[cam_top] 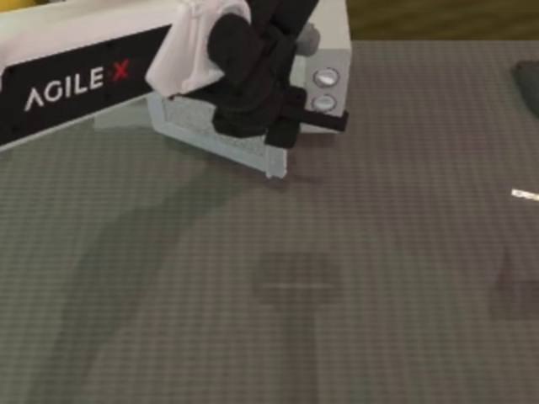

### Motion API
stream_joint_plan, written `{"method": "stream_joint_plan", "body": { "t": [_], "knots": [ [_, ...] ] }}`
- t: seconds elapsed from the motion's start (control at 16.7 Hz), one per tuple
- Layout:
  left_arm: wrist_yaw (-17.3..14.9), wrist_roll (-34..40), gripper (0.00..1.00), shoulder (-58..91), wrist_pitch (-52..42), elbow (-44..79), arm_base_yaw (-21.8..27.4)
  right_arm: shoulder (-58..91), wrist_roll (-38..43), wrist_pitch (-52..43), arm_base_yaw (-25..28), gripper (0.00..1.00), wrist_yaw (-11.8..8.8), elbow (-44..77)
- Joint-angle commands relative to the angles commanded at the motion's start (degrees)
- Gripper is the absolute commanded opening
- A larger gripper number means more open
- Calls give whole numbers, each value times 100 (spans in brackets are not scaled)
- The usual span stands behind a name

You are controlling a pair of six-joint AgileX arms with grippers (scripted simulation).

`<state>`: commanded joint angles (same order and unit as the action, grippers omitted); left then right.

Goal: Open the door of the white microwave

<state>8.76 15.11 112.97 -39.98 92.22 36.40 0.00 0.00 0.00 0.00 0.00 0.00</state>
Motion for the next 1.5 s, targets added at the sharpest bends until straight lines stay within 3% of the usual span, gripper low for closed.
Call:
{"method": "stream_joint_plan", "body": {
  "t": [0.72,1.26,1.5],
  "knots": [
    [0,0,0,0,0,0,0,0,0,0,0,100,0,0],
    [-371,-664,0,-451,246,-665,-147,0,0,0,0,100,0,0],
    [-392,-699,0,-493,275,-685,-156,0,0,0,0,100,0,0]
  ]
}}
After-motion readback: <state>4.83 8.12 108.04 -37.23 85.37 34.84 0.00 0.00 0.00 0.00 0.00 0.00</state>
